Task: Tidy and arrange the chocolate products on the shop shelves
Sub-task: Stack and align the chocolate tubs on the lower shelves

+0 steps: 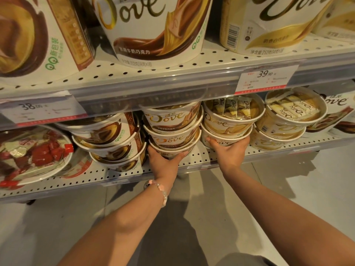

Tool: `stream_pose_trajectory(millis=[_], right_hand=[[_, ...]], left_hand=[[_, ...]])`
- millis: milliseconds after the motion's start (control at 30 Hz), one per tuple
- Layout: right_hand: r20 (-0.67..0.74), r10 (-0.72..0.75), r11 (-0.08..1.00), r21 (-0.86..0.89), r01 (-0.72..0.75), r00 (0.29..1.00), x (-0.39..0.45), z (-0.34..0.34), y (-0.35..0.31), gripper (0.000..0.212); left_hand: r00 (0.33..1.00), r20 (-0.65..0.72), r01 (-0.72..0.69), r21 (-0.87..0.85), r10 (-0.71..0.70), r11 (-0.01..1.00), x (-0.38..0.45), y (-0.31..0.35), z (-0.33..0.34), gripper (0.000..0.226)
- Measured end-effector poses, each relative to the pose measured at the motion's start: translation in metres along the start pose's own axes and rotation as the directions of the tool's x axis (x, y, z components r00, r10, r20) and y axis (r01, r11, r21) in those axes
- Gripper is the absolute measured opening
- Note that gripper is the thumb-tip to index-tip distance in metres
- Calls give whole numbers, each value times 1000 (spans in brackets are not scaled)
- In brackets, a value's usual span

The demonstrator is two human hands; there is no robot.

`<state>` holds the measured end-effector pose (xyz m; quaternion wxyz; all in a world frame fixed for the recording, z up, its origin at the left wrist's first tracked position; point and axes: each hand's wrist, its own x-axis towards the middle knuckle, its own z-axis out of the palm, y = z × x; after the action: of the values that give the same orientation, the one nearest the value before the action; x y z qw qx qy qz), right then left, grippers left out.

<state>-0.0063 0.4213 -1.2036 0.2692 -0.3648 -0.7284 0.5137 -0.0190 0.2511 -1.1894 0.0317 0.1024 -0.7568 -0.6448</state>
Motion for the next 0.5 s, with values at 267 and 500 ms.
stream_pose_trajectory(millis=[267, 500], right_hand=[[58, -30, 996, -83, 35, 998, 5, -11, 0, 118], [108, -23, 992, -122, 37, 994, 4, -17, -3, 118]], left_hand=[[1000, 2, 8, -10, -8, 1000, -2, 2, 0, 105], [999, 2, 55, 7, -55, 998, -1, 2, 1, 110]])
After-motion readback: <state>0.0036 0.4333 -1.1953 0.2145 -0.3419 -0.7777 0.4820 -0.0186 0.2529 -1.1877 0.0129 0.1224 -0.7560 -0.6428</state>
